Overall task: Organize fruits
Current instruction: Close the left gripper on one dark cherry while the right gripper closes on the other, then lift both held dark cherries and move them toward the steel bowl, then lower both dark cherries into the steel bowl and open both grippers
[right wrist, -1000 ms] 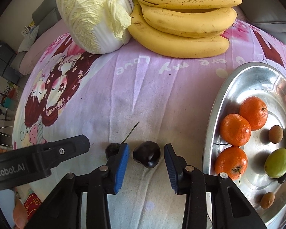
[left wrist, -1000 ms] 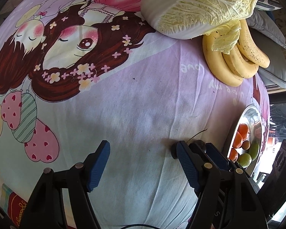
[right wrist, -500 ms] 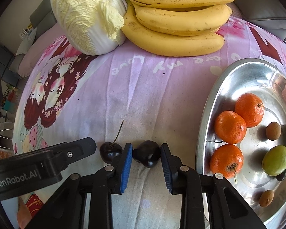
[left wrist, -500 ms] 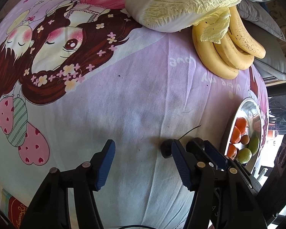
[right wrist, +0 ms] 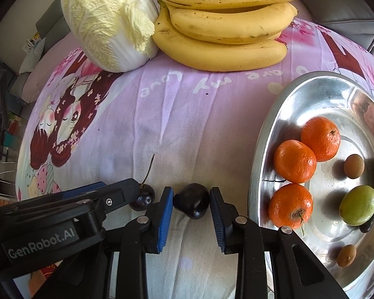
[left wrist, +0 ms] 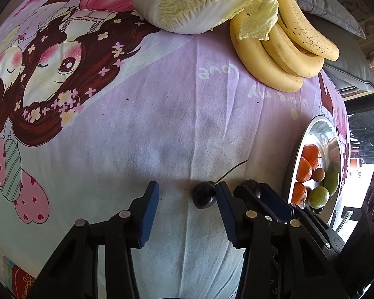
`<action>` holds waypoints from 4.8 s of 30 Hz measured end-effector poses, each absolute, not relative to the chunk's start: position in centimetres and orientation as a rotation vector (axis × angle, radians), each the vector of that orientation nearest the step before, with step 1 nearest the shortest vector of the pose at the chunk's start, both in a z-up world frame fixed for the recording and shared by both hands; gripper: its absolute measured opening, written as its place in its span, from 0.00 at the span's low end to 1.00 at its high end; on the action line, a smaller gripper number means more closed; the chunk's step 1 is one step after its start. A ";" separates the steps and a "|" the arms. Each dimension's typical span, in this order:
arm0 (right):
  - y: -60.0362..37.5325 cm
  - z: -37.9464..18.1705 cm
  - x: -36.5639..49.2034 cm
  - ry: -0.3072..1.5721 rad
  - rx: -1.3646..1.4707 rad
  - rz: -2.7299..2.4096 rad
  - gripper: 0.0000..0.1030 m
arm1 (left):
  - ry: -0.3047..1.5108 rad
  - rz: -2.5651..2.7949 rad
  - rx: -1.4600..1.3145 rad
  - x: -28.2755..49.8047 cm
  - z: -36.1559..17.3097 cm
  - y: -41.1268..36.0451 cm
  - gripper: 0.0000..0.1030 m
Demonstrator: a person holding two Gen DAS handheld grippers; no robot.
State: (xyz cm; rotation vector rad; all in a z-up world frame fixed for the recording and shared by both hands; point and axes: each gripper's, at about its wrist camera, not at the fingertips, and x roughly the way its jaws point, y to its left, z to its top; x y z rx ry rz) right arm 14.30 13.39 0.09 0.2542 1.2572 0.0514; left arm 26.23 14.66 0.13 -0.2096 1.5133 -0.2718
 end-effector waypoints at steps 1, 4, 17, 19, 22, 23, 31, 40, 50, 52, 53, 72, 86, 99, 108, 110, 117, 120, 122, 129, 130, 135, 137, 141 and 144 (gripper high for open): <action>13.4 0.1 14.3 1.257 0.256 0.051 0.31 | 1.512 -0.274 -0.209 26.2 0.1 14.3 0.46; 13.4 0.0 14.2 1.259 0.259 0.051 0.31 | 1.511 -0.286 -0.214 26.2 0.0 13.4 0.39; 13.2 0.1 14.2 1.255 0.272 0.052 0.31 | 1.515 -0.334 -0.281 26.5 -0.7 12.3 0.21; 13.1 0.1 14.1 1.253 0.275 0.051 0.31 | 1.513 -0.332 -0.287 26.5 -0.7 12.3 0.21; 13.1 0.4 14.0 1.245 0.276 0.048 0.31 | 1.508 -0.326 -0.292 26.5 -0.5 12.4 0.20; 13.1 0.5 14.0 1.242 0.277 0.049 0.31 | 1.505 -0.322 -0.293 26.5 -0.4 12.6 0.20; 12.8 1.6 13.4 1.212 0.278 0.045 0.31 | 1.505 -0.306 -0.292 26.4 0.0 12.7 0.20; 12.0 3.0 12.7 1.175 0.289 0.040 0.31 | 1.480 -0.313 -0.303 25.3 1.7 13.7 0.20; 12.9 1.8 13.3 1.210 0.277 0.045 0.32 | 1.493 -0.277 -0.289 25.2 2.1 14.8 0.20; 13.1 1.4 13.6 1.220 0.277 0.050 0.32 | 1.495 -0.273 -0.289 25.1 2.1 15.0 0.20; 13.2 1.1 13.7 1.227 0.277 0.052 0.32 | 1.496 -0.273 -0.288 25.0 2.1 15.0 0.20; 13.9 -0.2 14.3 1.256 0.247 0.054 0.31 | 1.514 -0.257 -0.282 24.9 1.3 14.6 0.20; 12.8 2.0 13.1 1.199 0.266 0.058 0.31 | 1.499 -0.263 -0.285 24.9 2.1 14.7 0.20; 12.4 2.6 12.5 1.186 0.273 0.046 0.31 | 1.475 -0.308 -0.275 24.8 3.6 14.3 0.20; 11.3 4.0 11.7 1.149 0.297 0.028 0.31 | 1.464 -0.341 -0.258 24.4 4.4 12.5 0.20; 10.9 4.4 11.4 1.139 0.300 0.017 0.31 | 1.455 -0.359 -0.251 24.3 4.9 11.8 0.20; 9.2 5.6 10.5 1.127 0.319 -0.017 0.31 | 1.436 -0.432 -0.216 23.9 6.6 8.8 0.20; 8.4 6.1 9.9 1.130 0.307 -0.029 0.31 | 1.436 -0.450 -0.194 23.7 7.0 7.8 0.20; 7.8 6.2 9.6 1.145 0.289 -0.035 0.31 | 1.442 -0.462 -0.185 23.5 7.1 7.2 0.20; 4.8 5.5 7.6 1.209 0.229 -0.058 0.31 | 1.458 -0.527 -0.143 22.5 7.3 4.4 0.20; 4.2 5.3 7.2 1.216 0.223 -0.069 0.31 | 1.462 -0.537 -0.134 22.3 7.2 4.0 0.20; 1.4 4.7 5.8 1.250 0.214 -0.132 0.31 | 1.484 -0.585 -0.083 21.0 6.8 1.4 0.20; 0.7 4.5 5.5 1.261 0.217 -0.141 0.31 | 1.497 -0.602 -0.066 20.5 6.5 0.4 0.20; 0.1 4.4 5.3 1.273 0.217 -0.144 0.31 | 1.526 -0.630 -0.041 19.8 5.8 -1.0 0.20; 0.2 4.0 5.4 1.281 0.229 -0.135 0.31 | 1.540 -0.623 -0.026 19.6 5.2 -1.5 0.20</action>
